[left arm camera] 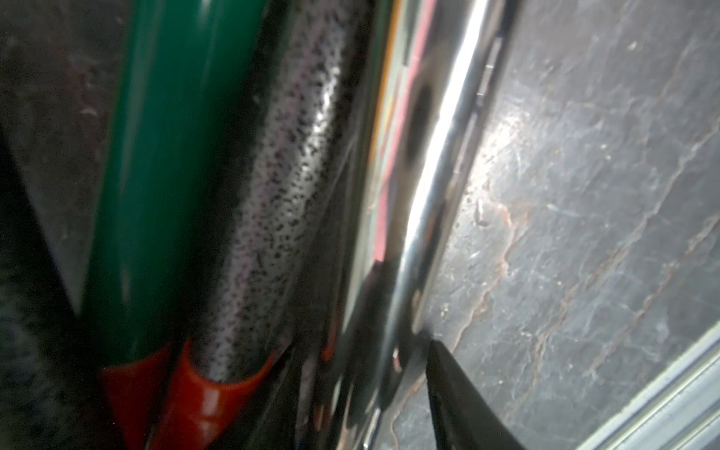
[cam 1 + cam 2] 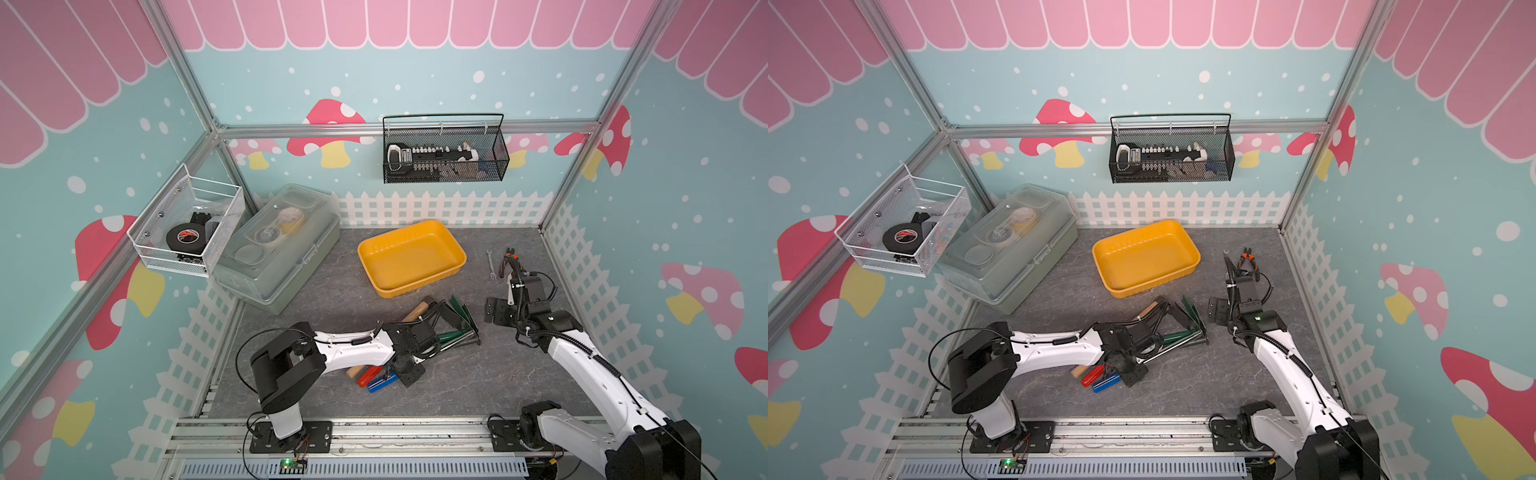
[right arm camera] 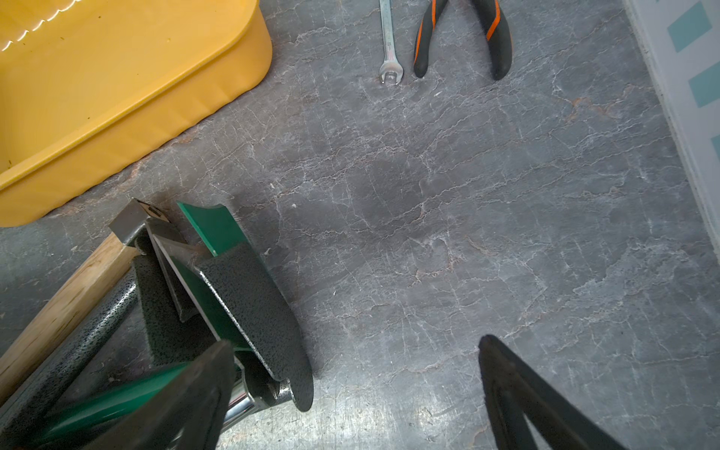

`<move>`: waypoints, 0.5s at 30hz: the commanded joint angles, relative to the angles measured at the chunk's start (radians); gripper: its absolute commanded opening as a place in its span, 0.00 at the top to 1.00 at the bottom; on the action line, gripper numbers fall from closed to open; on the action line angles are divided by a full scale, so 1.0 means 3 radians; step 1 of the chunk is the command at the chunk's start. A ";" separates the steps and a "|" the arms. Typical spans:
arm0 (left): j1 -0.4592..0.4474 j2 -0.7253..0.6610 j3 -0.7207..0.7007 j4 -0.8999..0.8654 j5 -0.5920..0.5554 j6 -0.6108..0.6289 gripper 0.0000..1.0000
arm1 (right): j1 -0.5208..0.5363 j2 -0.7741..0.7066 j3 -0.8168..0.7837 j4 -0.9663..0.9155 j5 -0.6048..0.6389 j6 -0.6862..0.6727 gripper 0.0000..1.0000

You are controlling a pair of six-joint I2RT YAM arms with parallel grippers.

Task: Put the small hoe into the storage box
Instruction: Pick up the hoe from the center of the board.

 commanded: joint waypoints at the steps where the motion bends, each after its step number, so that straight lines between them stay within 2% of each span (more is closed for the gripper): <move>1: 0.0016 0.0072 -0.0052 0.0083 -0.0070 0.0062 0.51 | 0.0017 -0.0057 -0.0028 0.0000 0.0016 0.0033 0.03; 9: 0.0016 0.0085 -0.0058 0.0095 -0.0124 0.0093 0.61 | 0.0018 -0.0074 -0.0036 -0.0003 0.0047 0.0028 0.03; 15: 0.0011 0.0066 -0.0057 0.0075 -0.0138 0.0104 0.64 | 0.0017 -0.0072 -0.0043 0.0001 0.0045 0.0034 0.04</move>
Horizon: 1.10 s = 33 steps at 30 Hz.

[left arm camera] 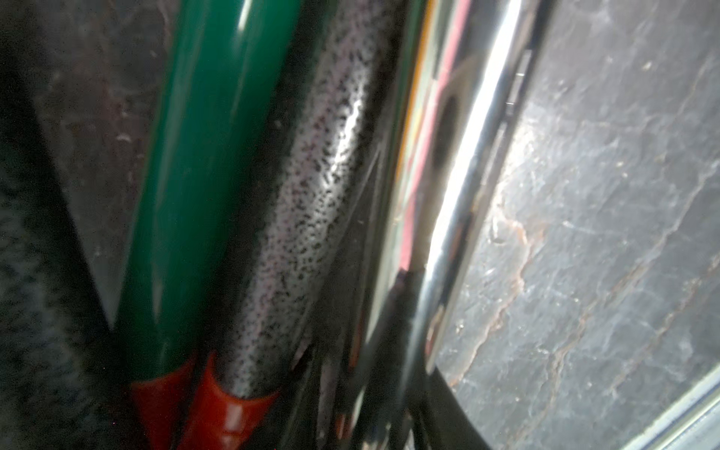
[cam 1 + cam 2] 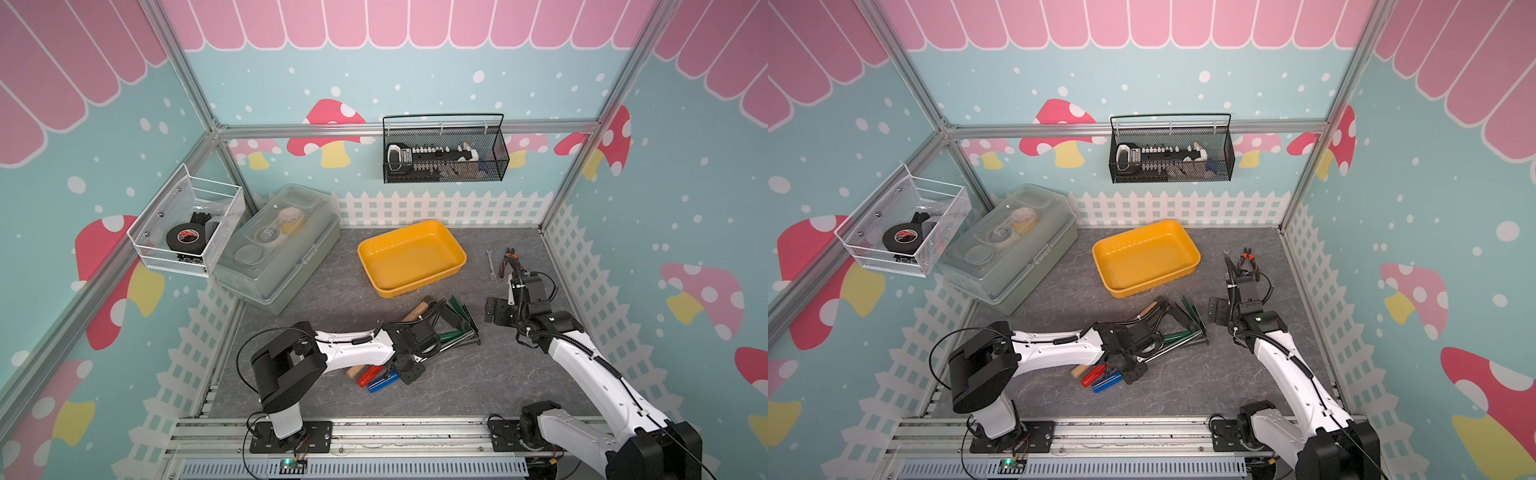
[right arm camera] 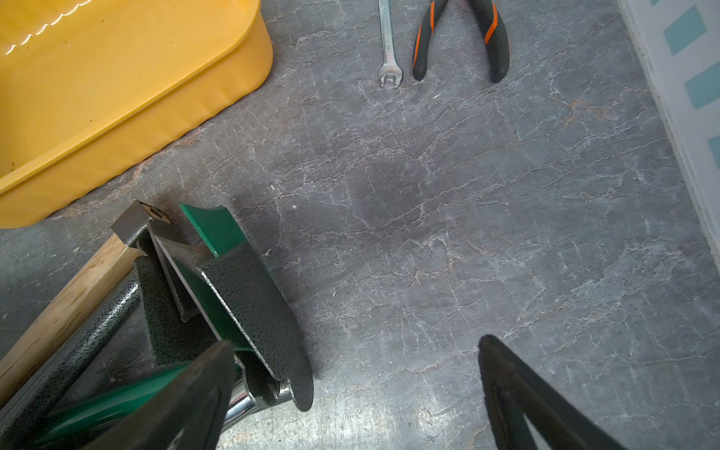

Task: Put the small hoe into the storage box
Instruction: Pick up the hoe from the center of the board.

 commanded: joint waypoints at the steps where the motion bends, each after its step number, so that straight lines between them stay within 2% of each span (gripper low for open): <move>1: 0.0010 0.0049 -0.0052 0.0004 -0.0045 0.0042 0.65 | 0.0017 -0.0052 -0.0043 0.0005 0.0040 0.0033 0.04; 9: -0.0013 0.0008 -0.0056 -0.0016 -0.0117 0.0056 0.69 | 0.0017 -0.0055 -0.0036 0.0009 0.0045 0.0039 0.04; 13: -0.0020 0.0008 -0.0025 -0.0046 -0.0143 0.0067 0.77 | 0.0017 -0.0056 -0.0042 0.0011 0.0037 0.0039 0.04; 19: -0.0043 -0.0033 0.0010 -0.0088 -0.0204 0.0093 0.79 | 0.0017 -0.0062 -0.0042 0.0015 0.0035 0.0041 0.04; 21: -0.0051 -0.0048 0.0029 -0.0113 -0.0208 0.0106 0.82 | 0.0017 -0.0060 -0.0041 0.0008 0.0030 0.0039 0.04; 26: -0.0099 -0.0079 0.0153 -0.0270 -0.0258 0.0167 1.00 | 0.0017 -0.0065 -0.0042 0.0014 0.0025 0.0044 0.04; 33: -0.0100 -0.0210 0.0292 -0.0415 -0.0165 0.0239 1.00 | 0.0017 -0.0070 -0.0049 0.0015 0.0021 0.0049 0.04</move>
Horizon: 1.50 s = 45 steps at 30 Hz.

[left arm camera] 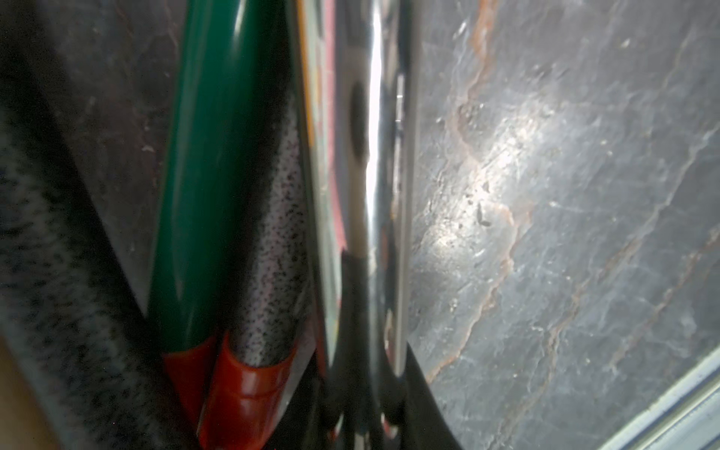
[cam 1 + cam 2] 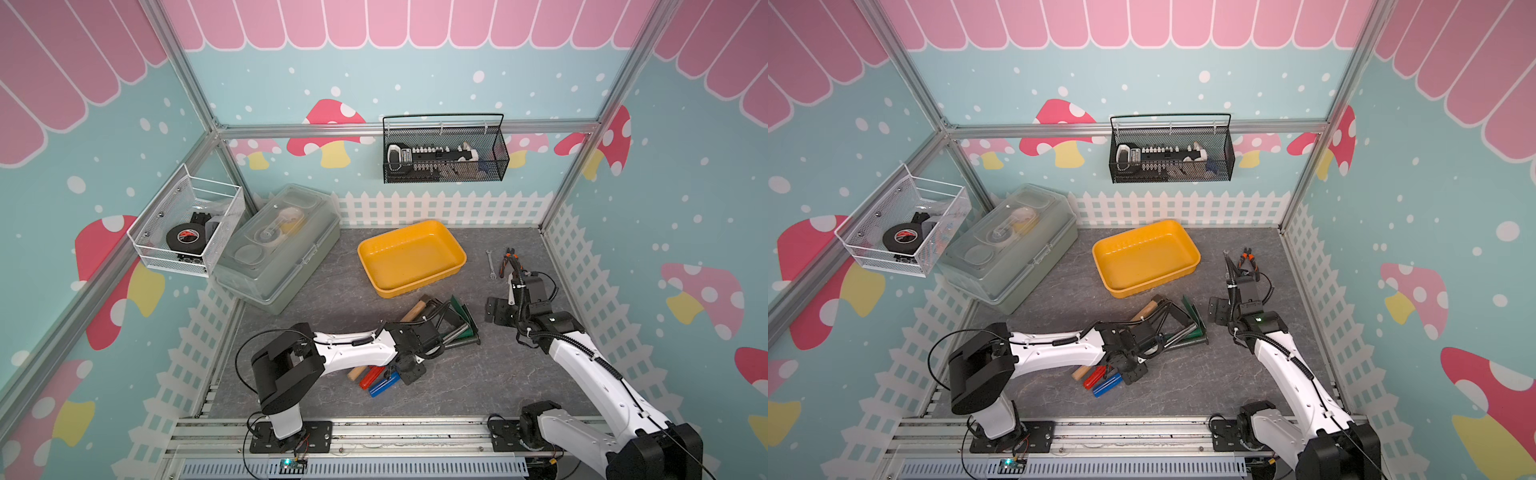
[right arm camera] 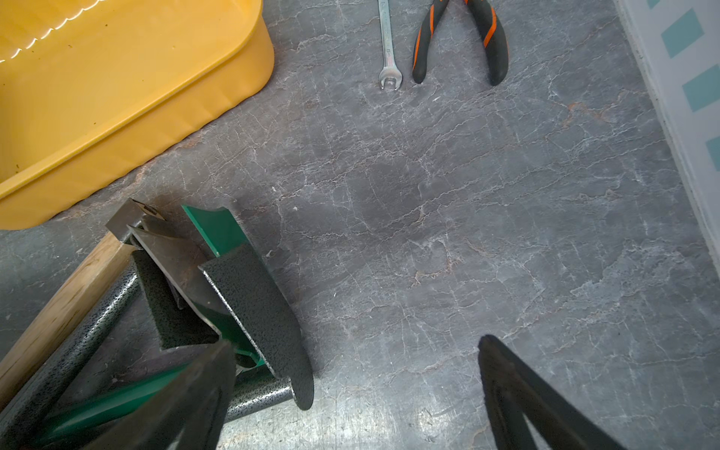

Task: Put the small hoe into the storage box
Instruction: Pick up the hoe from the center of the board.

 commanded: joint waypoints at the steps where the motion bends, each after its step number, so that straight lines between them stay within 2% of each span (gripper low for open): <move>1: -0.0011 -0.0201 0.0155 -0.0167 0.0012 0.0078 1.00 | 0.0017 -0.0054 -0.0051 0.0019 0.0020 0.0052 0.04; 21: -0.0012 -0.0537 0.0591 -0.0491 -0.0049 0.0089 1.00 | 0.0017 -0.0080 -0.0030 0.0001 0.0017 0.0038 0.04; 36: -0.0011 -0.0757 0.0677 -0.0486 -0.0137 0.0087 1.00 | 0.0017 -0.0085 -0.0026 -0.0003 0.0025 0.0038 0.04; 45: 0.0033 -0.0734 0.0640 -0.0330 -0.0200 0.0133 1.00 | 0.0017 -0.0090 -0.0033 -0.0007 0.0025 0.0044 0.04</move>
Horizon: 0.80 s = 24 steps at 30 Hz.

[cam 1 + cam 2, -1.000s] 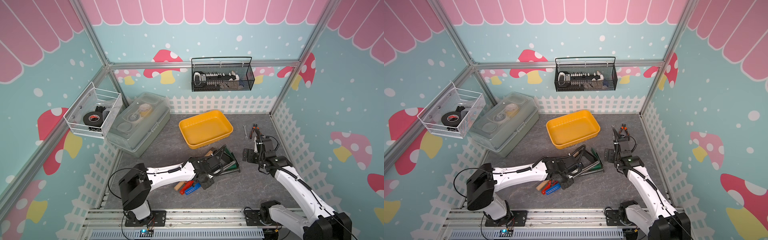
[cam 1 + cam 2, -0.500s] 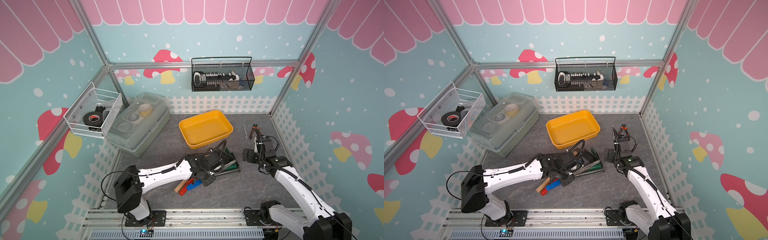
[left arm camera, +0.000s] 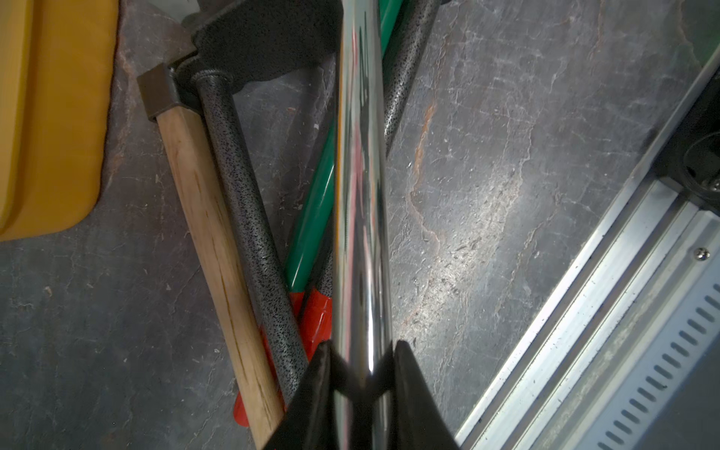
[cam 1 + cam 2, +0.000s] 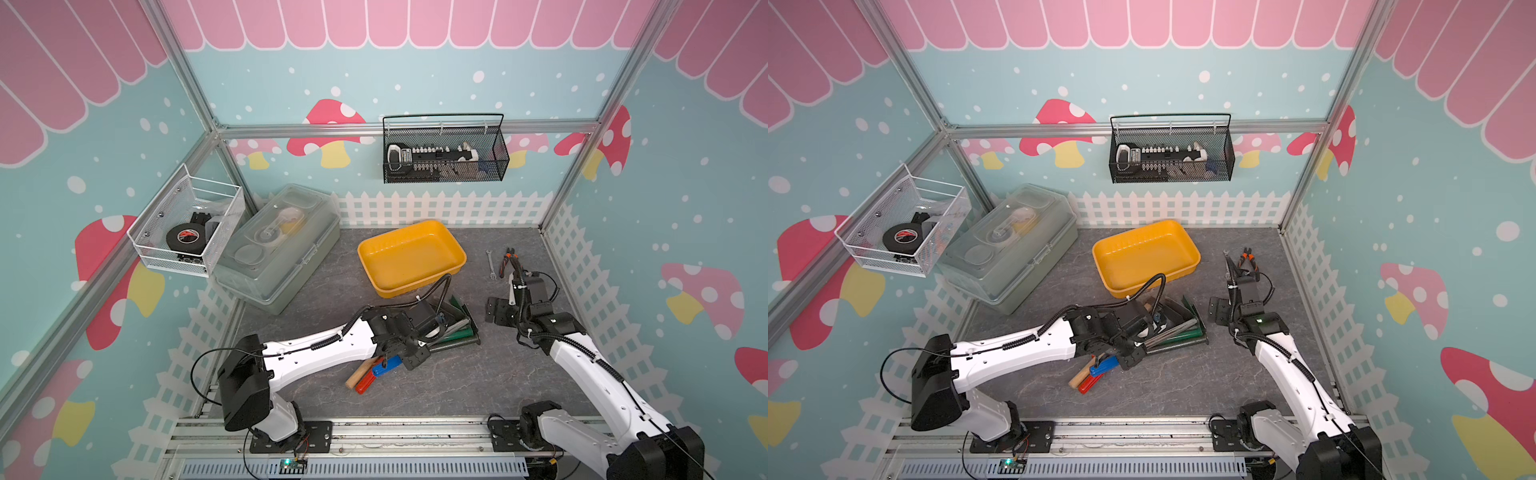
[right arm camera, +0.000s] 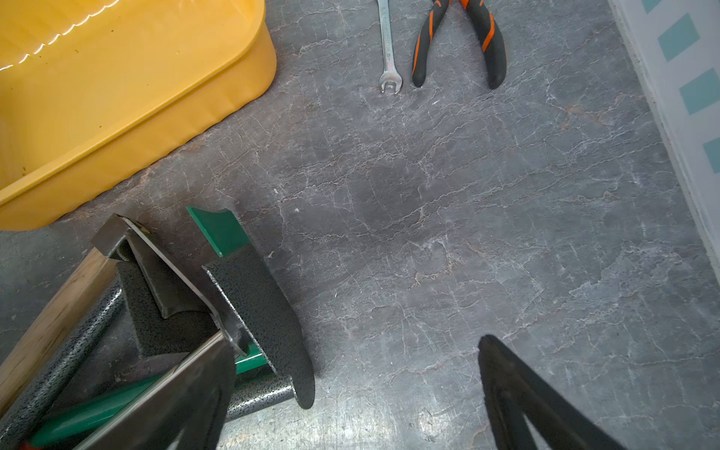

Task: Put the small hoe into the storage box
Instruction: Pick up the hoe from the center of the board.

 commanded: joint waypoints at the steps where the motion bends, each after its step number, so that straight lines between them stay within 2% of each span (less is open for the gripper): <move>1: 0.0038 -0.0081 0.0102 0.0158 -0.0095 0.0088 1.00 | 0.0017 -0.0056 -0.0030 -0.0007 0.0029 0.0043 0.04; 6: 0.0088 -0.0047 0.0128 0.0192 -0.0070 0.0103 1.00 | 0.0017 -0.0049 -0.0047 -0.0004 0.0013 0.0047 0.04; 15: 0.0161 0.0007 0.0137 0.0251 -0.0001 0.0129 1.00 | 0.0017 -0.0043 -0.0090 0.0024 -0.0304 0.0200 0.04; 18: 0.0180 0.0033 0.0153 0.0252 0.0035 0.0159 1.00 | 0.0017 -0.0070 -0.0104 -0.0020 -0.0542 0.0375 0.04; 24: 0.0191 0.0079 0.0144 0.0288 0.0074 0.0170 1.00 | 0.0027 -0.0323 -0.0311 0.0096 -0.1108 0.1020 0.08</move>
